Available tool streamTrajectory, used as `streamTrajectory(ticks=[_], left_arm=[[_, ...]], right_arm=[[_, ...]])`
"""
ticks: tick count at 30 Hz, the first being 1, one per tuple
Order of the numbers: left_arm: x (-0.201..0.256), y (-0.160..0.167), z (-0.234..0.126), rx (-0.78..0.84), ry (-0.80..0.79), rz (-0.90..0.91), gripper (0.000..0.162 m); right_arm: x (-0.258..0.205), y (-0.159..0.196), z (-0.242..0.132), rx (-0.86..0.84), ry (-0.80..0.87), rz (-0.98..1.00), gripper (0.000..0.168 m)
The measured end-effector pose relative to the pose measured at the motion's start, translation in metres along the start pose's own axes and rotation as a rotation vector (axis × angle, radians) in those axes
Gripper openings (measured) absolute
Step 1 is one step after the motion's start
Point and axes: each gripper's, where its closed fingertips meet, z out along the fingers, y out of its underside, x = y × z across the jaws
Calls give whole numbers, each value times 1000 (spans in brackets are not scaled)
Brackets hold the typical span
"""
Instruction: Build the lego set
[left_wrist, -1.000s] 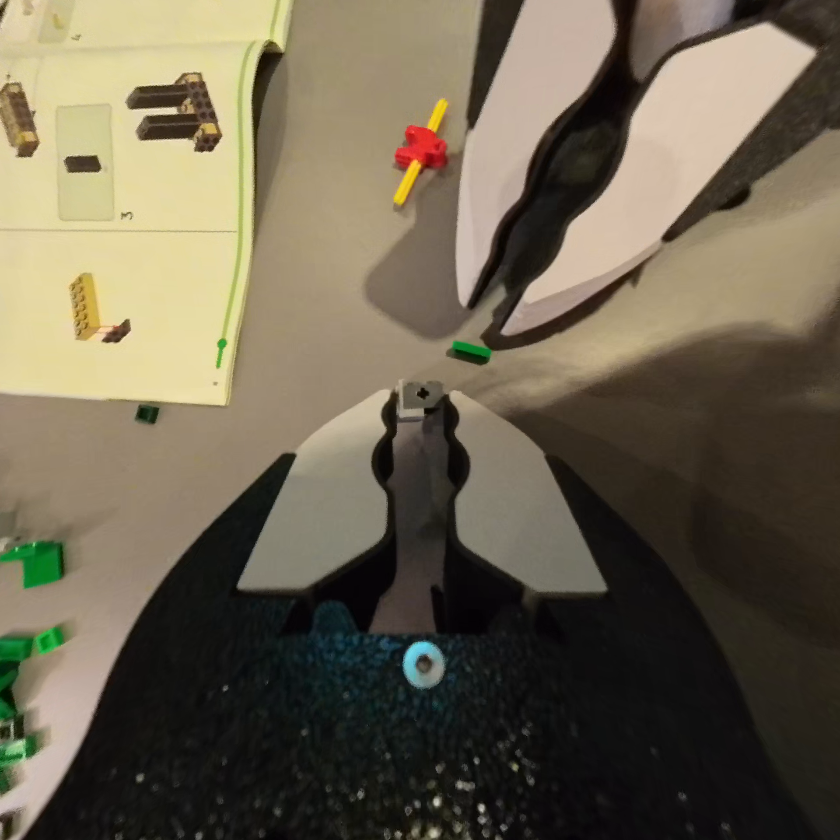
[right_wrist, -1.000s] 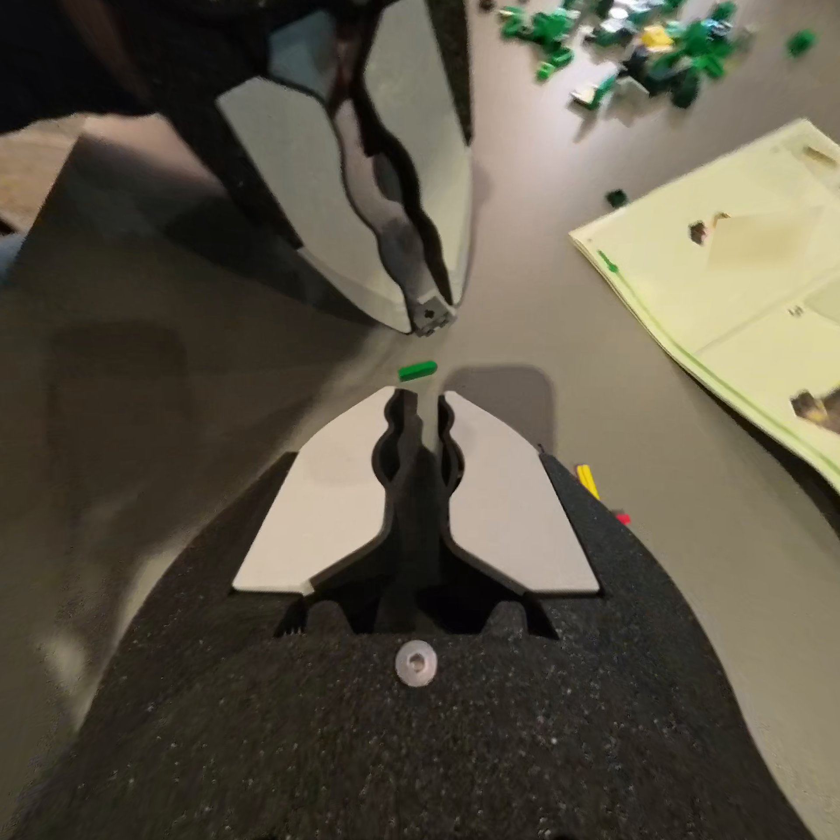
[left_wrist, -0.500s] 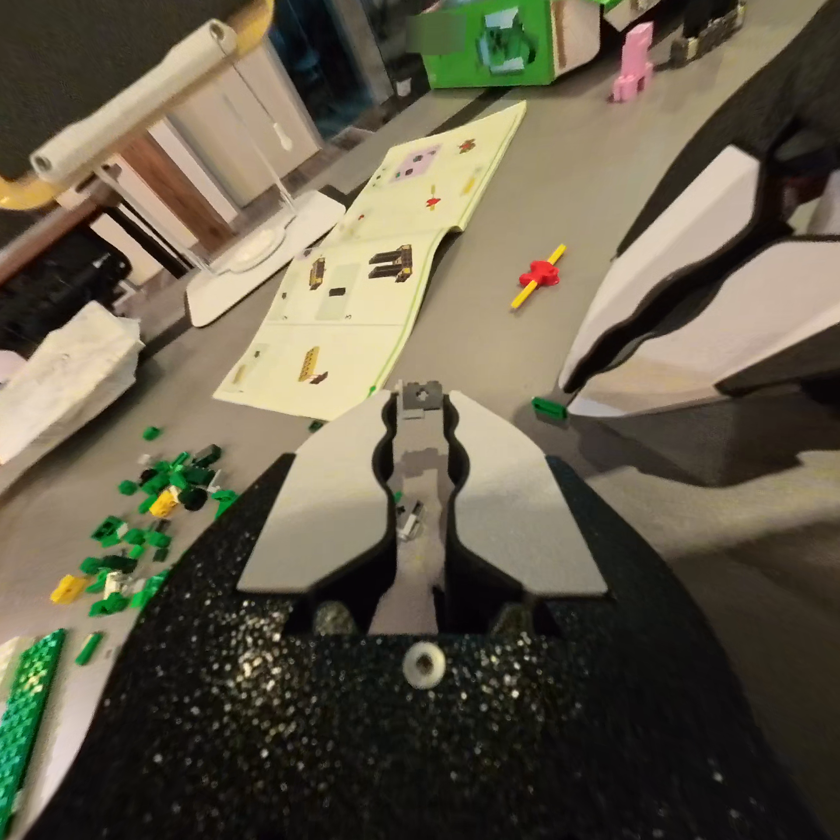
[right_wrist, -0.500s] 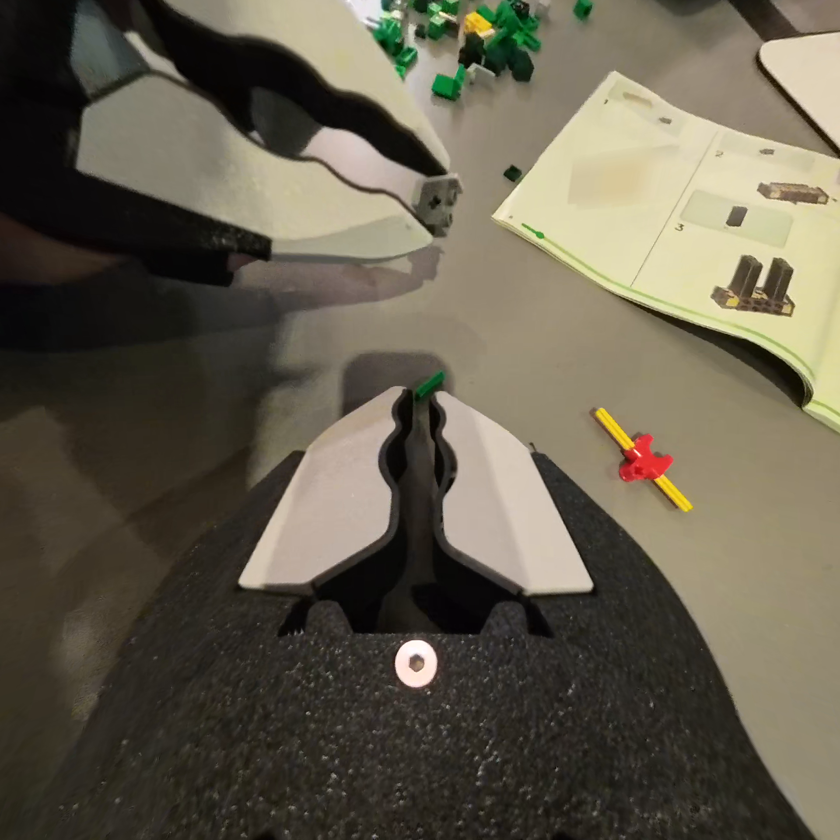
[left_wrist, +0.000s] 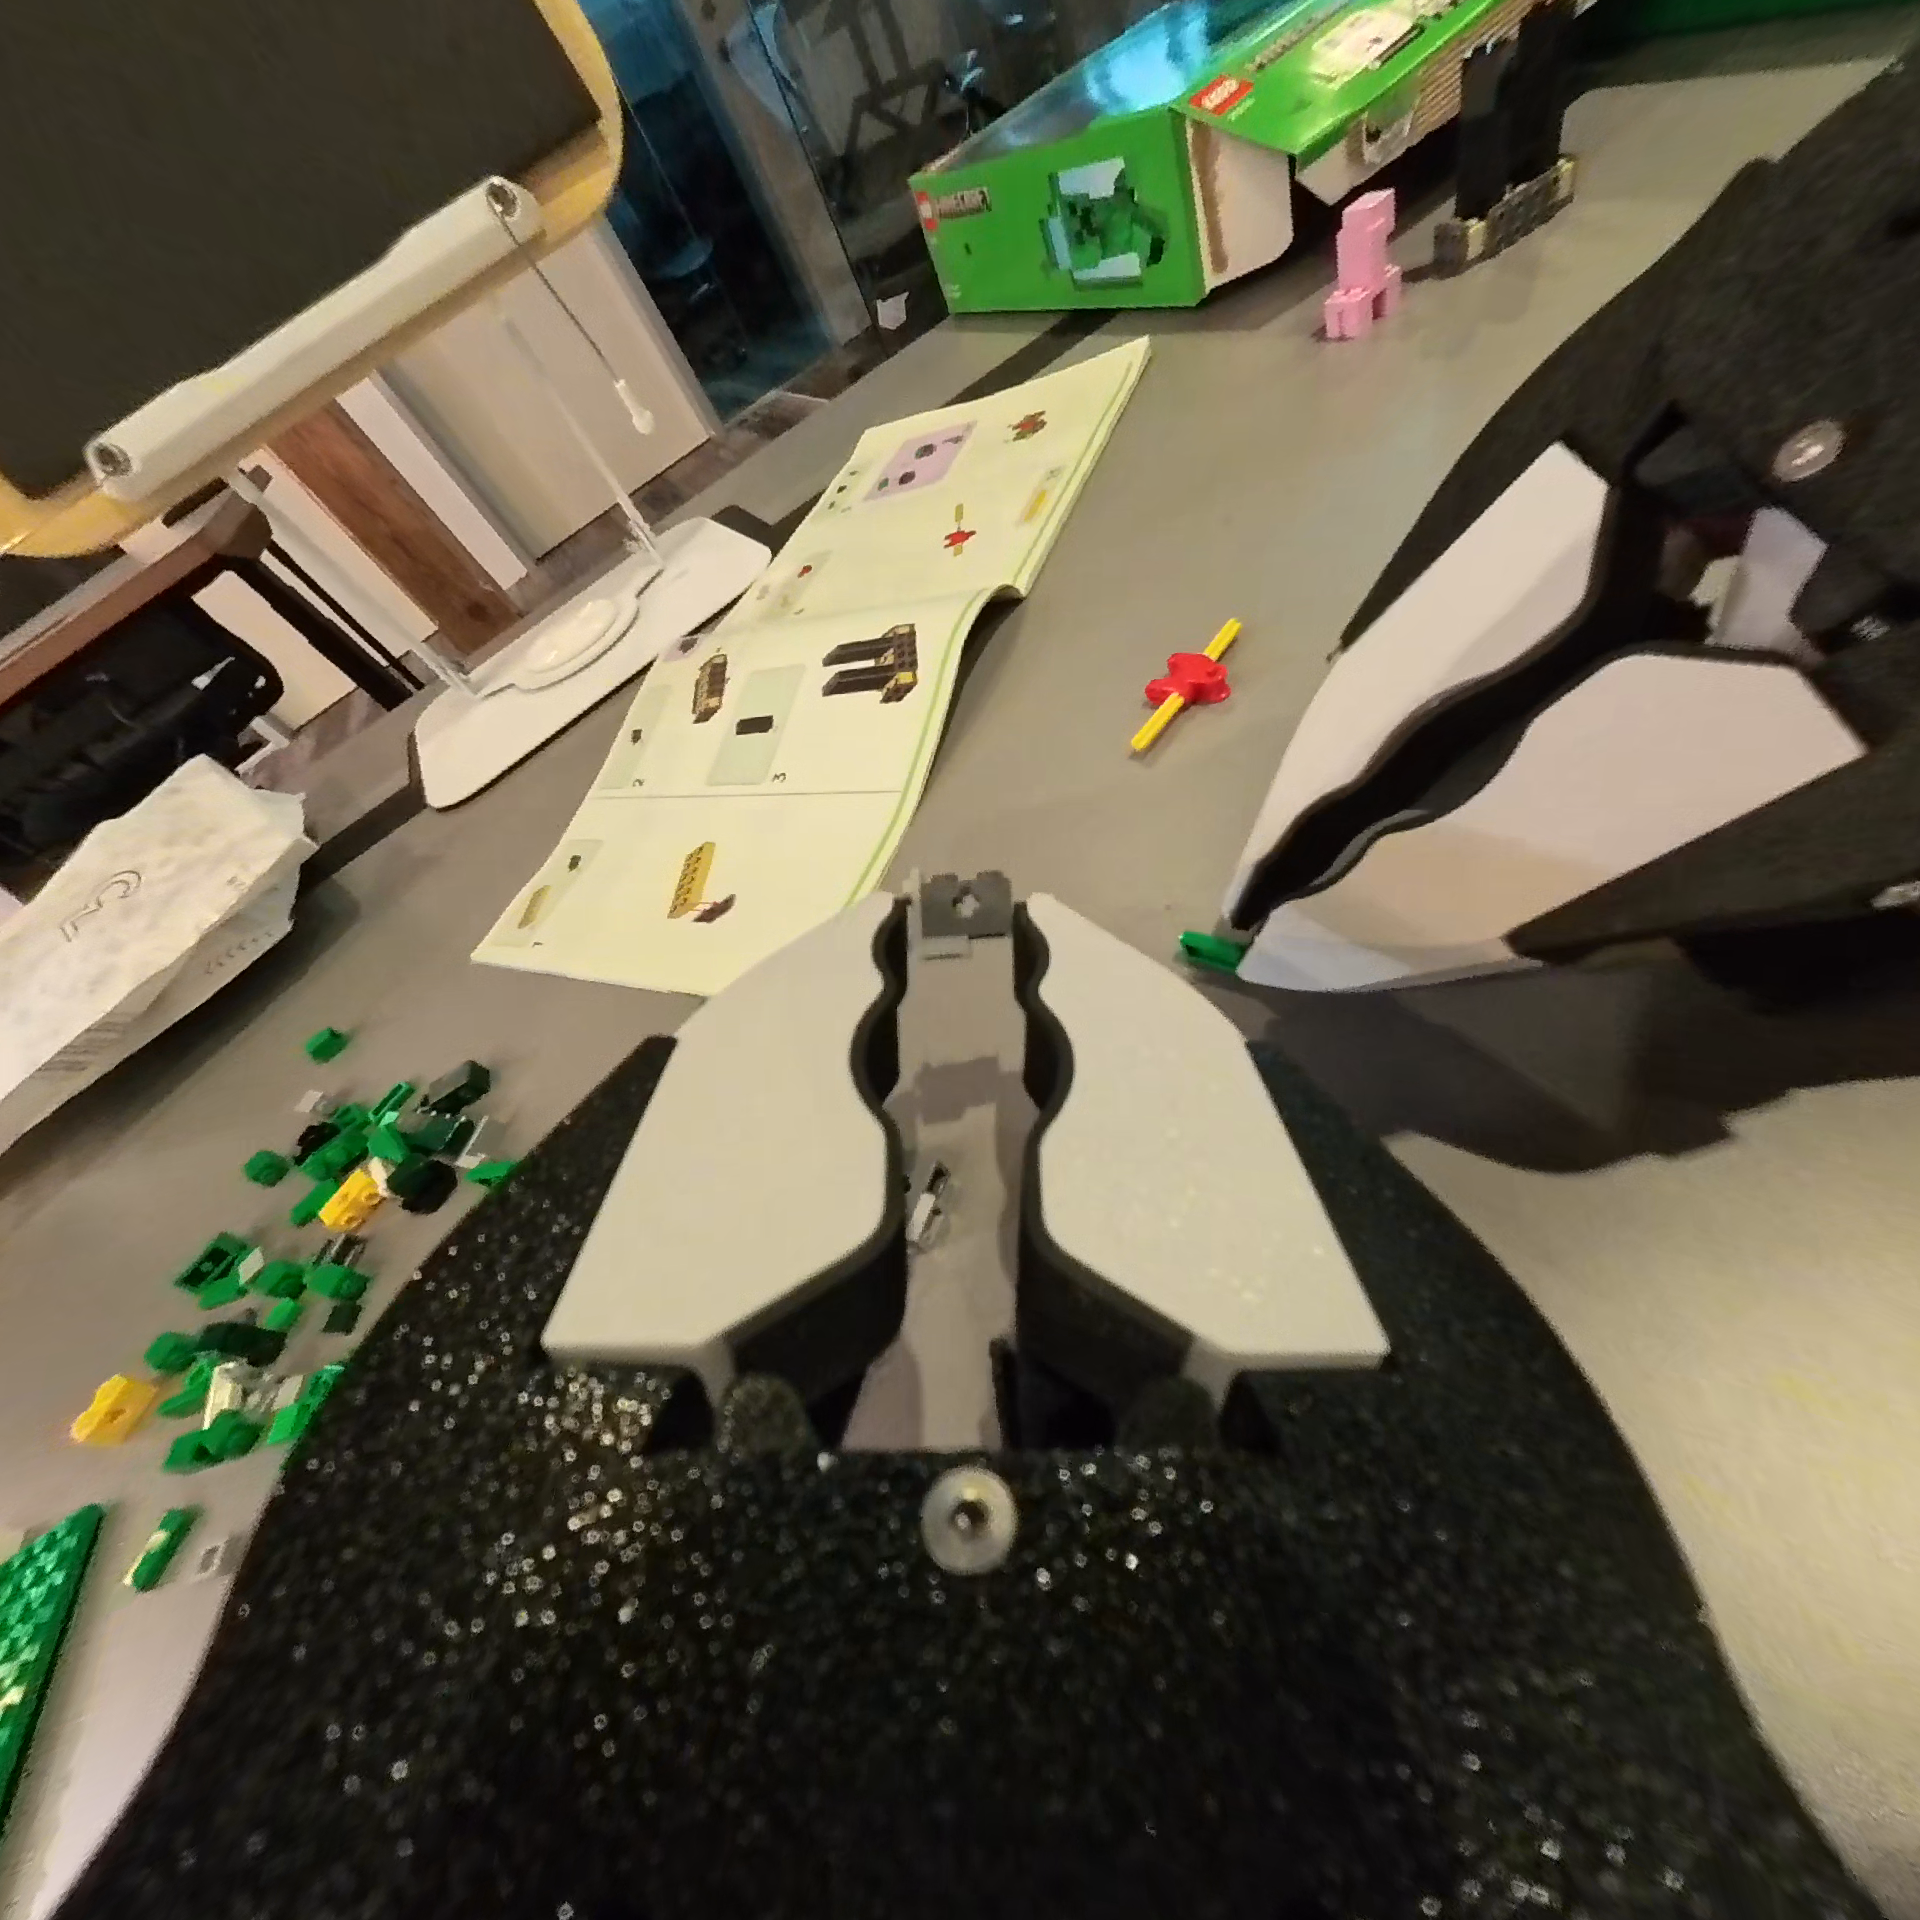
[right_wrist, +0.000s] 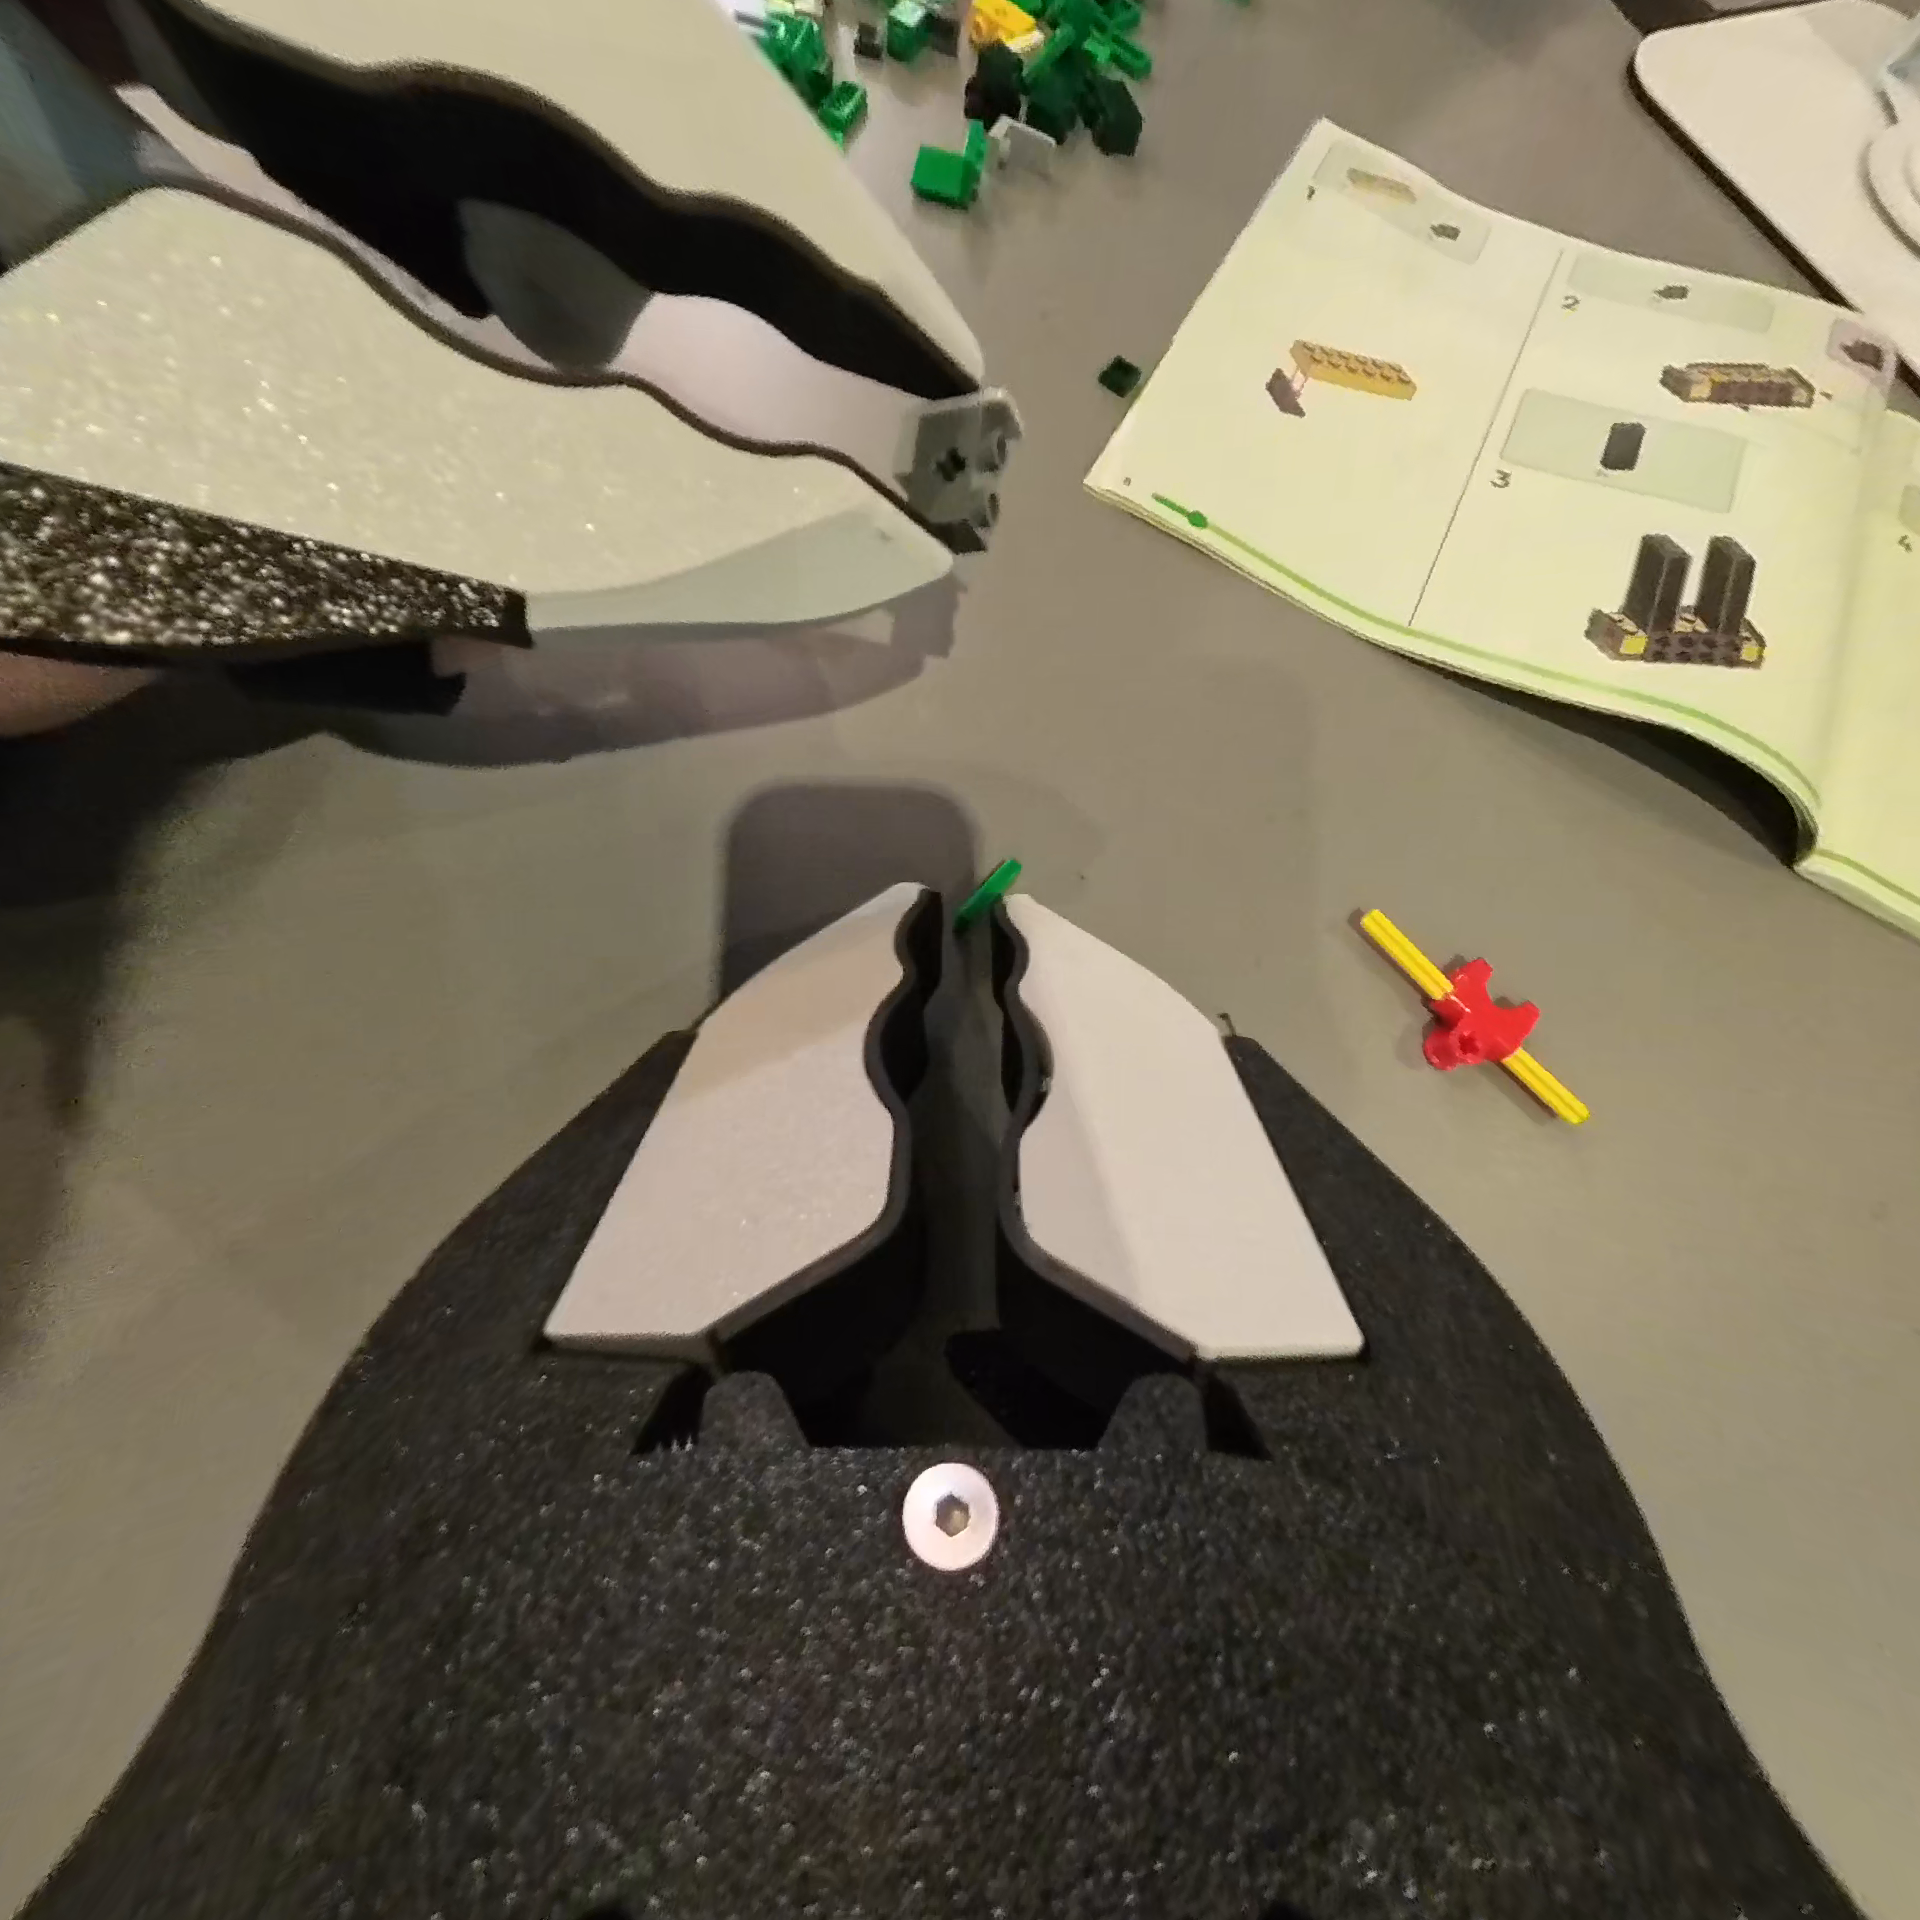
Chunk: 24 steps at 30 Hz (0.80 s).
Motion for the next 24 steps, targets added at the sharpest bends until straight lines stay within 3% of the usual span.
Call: streamTrajectory(ticks=[6, 16, 24], left_arm=[[-1, -1, -2, 16, -1, -11, 19], [-7, -6, -7, 62, -25, -44, 19], [-15, -13, -12, 111, -85, -32, 19]], right_arm=[[-1, 0, 2, -11, 14, 17, 0], [-2, -2, 2, 3, 2, -30, 0], [0, -12, -6, 101, -97, -33, 0]])
